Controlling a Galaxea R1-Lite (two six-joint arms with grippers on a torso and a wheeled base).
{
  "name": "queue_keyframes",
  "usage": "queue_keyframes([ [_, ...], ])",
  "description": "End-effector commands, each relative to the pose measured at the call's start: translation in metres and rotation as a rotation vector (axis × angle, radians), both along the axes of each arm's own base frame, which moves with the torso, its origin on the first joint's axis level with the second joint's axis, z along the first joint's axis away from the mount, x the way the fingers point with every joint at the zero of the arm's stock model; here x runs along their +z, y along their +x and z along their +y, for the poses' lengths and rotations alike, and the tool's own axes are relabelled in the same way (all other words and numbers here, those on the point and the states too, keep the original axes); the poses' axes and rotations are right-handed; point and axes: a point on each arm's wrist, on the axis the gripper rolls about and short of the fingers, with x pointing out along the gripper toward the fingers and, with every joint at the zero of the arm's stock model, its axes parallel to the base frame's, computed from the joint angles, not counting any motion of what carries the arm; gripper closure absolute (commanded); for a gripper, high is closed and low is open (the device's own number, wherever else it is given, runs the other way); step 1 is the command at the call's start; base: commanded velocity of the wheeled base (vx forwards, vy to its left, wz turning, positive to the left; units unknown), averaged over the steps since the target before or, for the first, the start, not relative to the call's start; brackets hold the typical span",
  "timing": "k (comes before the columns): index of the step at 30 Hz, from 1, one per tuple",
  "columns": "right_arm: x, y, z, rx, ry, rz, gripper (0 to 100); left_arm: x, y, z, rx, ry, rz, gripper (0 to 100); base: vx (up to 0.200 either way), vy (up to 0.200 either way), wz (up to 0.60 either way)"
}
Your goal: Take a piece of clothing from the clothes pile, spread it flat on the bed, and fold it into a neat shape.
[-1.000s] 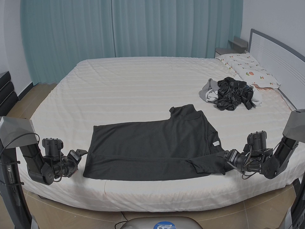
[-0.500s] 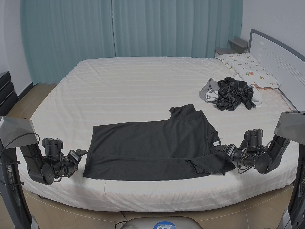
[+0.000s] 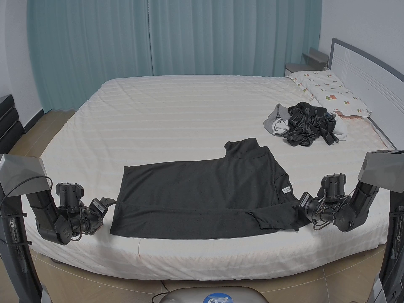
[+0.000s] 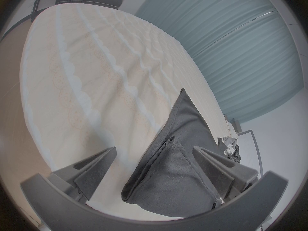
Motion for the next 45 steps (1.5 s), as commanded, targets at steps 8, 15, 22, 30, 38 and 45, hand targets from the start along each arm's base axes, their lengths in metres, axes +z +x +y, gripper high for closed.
queue_keyframes([
  [8,-0.003,0.001,-0.007,-0.026,0.023,-0.017,0,0.000,0.000,0.000,0.002,-0.002,0.000,0,0.000,0.000,0.00],
  [15,-0.004,0.002,-0.007,-0.024,0.046,-0.014,0,0.000,0.000,0.000,0.002,-0.002,0.000,0,0.000,0.000,0.00],
  [22,-0.005,0.004,-0.004,-0.025,0.076,-0.040,0,0.000,0.000,0.000,0.001,-0.001,0.000,0,0.000,0.000,0.00],
  [30,-0.012,0.004,-0.004,-0.023,0.071,-0.022,100,0.000,0.000,0.000,0.001,-0.001,0.000,0,0.000,0.000,0.00],
  [38,-0.011,0.005,-0.006,-0.032,0.073,-0.028,100,0.000,0.000,0.000,0.001,-0.001,0.000,0,0.000,0.000,0.00],
  [45,-0.010,0.007,-0.009,-0.040,0.076,-0.062,100,0.000,0.000,0.000,0.001,-0.001,0.000,0,0.000,0.000,0.00],
])
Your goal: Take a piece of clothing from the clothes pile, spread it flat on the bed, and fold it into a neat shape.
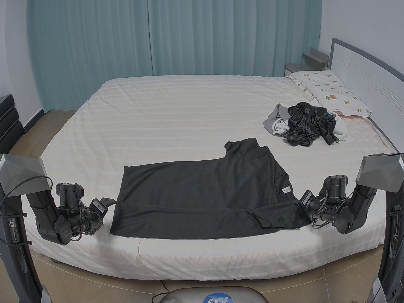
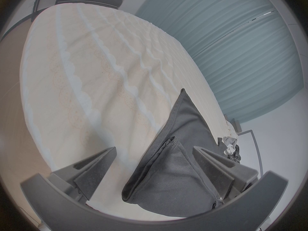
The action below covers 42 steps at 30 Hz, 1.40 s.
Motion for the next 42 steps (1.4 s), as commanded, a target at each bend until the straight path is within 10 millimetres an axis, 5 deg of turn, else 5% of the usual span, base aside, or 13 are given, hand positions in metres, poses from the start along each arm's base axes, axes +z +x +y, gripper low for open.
queue_keyframes([
  [1,-0.002,0.000,0.000,0.000,0.000,0.003,100,0.000,0.000,0.000,0.001,-0.001,-0.001,0,0.000,0.000,0.00],
  [7,-0.004,-0.001,0.000,0.002,-0.002,0.009,100,0.001,0.000,0.000,0.001,-0.001,-0.002,0,0.000,0.000,0.00],
  [8,-0.004,-0.001,0.000,0.002,0.000,0.008,0,0.001,0.000,0.000,0.001,-0.001,-0.002,0,0.000,0.000,0.00],
  [26,0.035,-0.006,-0.022,-0.094,0.068,-0.117,0,0.015,-0.001,0.002,0.024,-0.016,-0.042,0,0.022,0.000,0.00],
  [42,0.032,-0.009,-0.020,-0.091,0.070,-0.101,0,0.014,0.000,0.000,0.018,-0.016,-0.034,0,0.163,0.000,0.00],
])
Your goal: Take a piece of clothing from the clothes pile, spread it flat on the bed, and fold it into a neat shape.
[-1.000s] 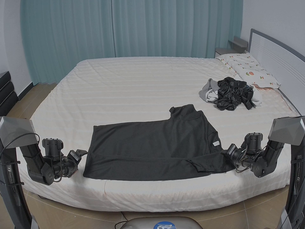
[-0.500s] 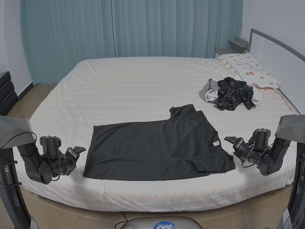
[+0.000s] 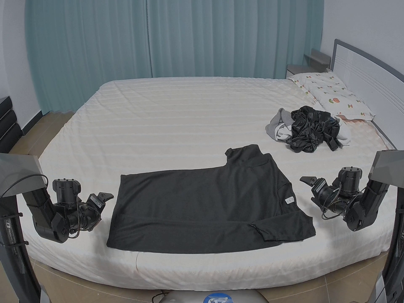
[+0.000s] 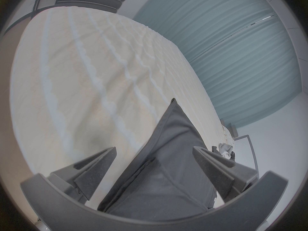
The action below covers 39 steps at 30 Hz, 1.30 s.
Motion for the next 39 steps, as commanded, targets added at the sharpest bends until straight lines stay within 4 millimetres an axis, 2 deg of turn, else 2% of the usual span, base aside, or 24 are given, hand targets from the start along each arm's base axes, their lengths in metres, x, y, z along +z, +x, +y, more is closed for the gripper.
queue_keyframes([
  [1,-0.001,0.000,0.001,0.004,0.001,0.003,0,0.000,0.000,-0.001,-0.002,0.002,0.003,0,0.000,0.000,0.00],
  [15,-0.006,-0.003,0.003,0.007,-0.002,0.026,0,-0.001,-0.002,-0.002,-0.006,0.003,0.001,0,0.000,0.000,0.00],
  [21,-0.006,-0.004,0.005,0.014,-0.002,0.027,0,0.000,0.001,-0.002,-0.006,0.003,-0.008,0,0.000,0.200,0.00],
  [30,-0.006,-0.003,0.005,0.014,-0.002,0.026,0,0.003,0.001,-0.002,-0.008,0.006,-0.019,0,0.000,0.000,0.00],
  [39,-0.008,-0.007,0.010,0.027,-0.005,0.039,0,0.007,0.013,-0.010,-0.030,0.010,-0.057,0,0.000,0.000,0.00],
])
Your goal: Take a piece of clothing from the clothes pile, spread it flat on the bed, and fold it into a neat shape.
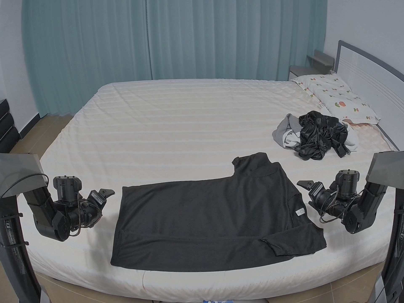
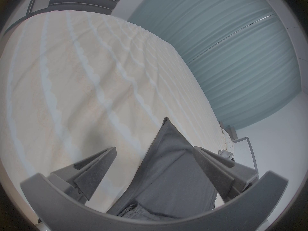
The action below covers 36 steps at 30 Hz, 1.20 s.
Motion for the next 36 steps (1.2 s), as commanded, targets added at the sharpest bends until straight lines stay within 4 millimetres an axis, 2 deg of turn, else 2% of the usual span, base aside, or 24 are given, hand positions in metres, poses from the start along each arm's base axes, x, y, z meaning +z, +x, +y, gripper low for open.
queue_keyframes([
  [1,-0.002,-0.004,0.005,0.016,-0.002,0.011,0,0.002,0.008,-0.007,-0.018,0.003,-0.019,0,0.000,0.000,0.00],
  [3,-0.002,-0.004,0.005,0.017,-0.003,0.010,0,0.002,0.009,-0.007,-0.018,0.003,-0.022,0,0.000,0.000,0.00],
  [4,-0.002,-0.006,0.008,0.023,-0.004,0.002,0,0.007,0.018,-0.011,-0.014,0.014,-0.054,0,0.000,0.000,0.00],
  [10,-0.005,-0.010,0.011,0.032,-0.007,0.014,0,0.013,0.039,-0.015,-0.034,0.038,-0.120,0,0.000,0.000,0.00],
  [11,-0.007,-0.011,0.010,0.030,-0.009,0.018,0,0.017,0.049,-0.015,-0.053,0.069,-0.133,0,0.000,0.000,0.00],
  [14,-0.010,-0.012,0.010,0.029,-0.011,0.016,0,0.011,0.068,-0.022,-0.099,0.116,-0.118,0,0.000,0.000,0.00],
  [16,-0.011,-0.013,0.011,0.030,-0.011,0.017,0,0.009,0.073,-0.023,-0.106,0.127,-0.122,0,0.000,0.000,0.00],
  [17,-0.012,-0.014,0.012,0.036,-0.013,0.019,0,0.006,0.092,-0.025,-0.132,0.170,-0.147,0,0.000,0.000,0.00],
  [24,-0.018,-0.018,0.020,0.060,-0.015,0.043,0,-0.014,0.121,-0.026,-0.206,0.306,-0.141,0,0.000,0.000,0.00],
  [28,-0.018,-0.019,0.023,0.070,-0.015,0.043,0,-0.023,0.128,-0.025,-0.198,0.331,-0.141,0,0.000,0.000,0.00],
  [33,-0.016,-0.018,0.022,0.067,-0.015,0.032,0,-0.033,0.127,-0.027,-0.209,0.337,-0.120,0,0.000,0.000,0.00],
  [36,-0.016,-0.016,0.021,0.063,-0.016,0.026,0,-0.032,0.126,-0.029,-0.211,0.338,-0.124,0,0.000,0.000,0.00],
])
